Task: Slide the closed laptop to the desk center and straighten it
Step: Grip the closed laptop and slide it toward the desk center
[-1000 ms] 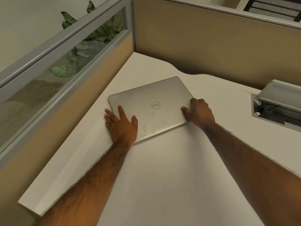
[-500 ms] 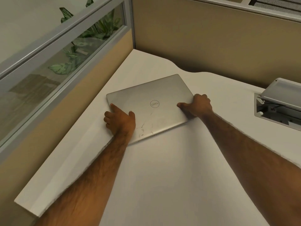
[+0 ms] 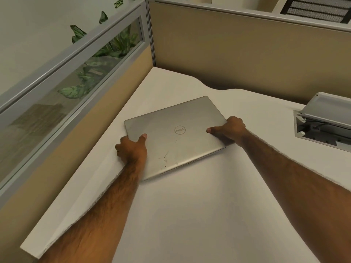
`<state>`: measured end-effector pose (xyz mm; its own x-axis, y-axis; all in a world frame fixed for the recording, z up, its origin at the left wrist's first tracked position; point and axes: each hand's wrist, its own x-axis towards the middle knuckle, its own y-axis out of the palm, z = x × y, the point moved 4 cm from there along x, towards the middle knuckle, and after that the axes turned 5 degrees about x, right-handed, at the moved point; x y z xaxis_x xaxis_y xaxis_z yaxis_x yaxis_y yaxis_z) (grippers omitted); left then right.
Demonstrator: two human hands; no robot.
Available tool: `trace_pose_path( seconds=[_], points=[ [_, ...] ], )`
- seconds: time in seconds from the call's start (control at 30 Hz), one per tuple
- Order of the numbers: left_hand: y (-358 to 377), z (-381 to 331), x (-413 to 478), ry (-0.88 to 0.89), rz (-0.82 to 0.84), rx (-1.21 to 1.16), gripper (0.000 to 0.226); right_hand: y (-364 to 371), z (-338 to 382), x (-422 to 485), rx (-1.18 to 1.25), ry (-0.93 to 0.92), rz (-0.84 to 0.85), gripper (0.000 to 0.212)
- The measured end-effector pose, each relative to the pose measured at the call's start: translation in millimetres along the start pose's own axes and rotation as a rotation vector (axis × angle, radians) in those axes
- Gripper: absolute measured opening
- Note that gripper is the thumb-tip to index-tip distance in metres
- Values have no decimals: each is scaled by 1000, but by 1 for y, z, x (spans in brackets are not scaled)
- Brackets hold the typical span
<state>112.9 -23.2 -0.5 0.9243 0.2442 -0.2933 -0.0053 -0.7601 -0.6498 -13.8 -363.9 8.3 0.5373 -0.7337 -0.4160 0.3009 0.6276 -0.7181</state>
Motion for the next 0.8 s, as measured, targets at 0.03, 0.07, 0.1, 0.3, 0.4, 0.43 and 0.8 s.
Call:
trace_pose_path(
  seconds=[0.03,0.07,0.1,0.3,0.4,0.43,0.8],
  points=[
    [-1,1,0,8,6,-23,69,-1,-3,-3,6,3,2,127],
    [-1,2,-2,16,9,-42,69,-1,-7,-5,10,6,1,127],
    [-2,3,-4,22,12,-54,69,-3,-11,-8,16,8,-2,127],
    [3,4,-34,56,46,-65,69,-25,-43,-35,46,18,-52,120],
    [13,5,-54,99,73,-74,71,-44,-64,-51,60,17,-86,120],
    [17,5,-62,117,82,-76,70,-52,-72,-56,67,19,-100,121],
    [68,-4,-197,251,164,-90,67,-150,-205,-116,131,88,-221,104]
  ],
)
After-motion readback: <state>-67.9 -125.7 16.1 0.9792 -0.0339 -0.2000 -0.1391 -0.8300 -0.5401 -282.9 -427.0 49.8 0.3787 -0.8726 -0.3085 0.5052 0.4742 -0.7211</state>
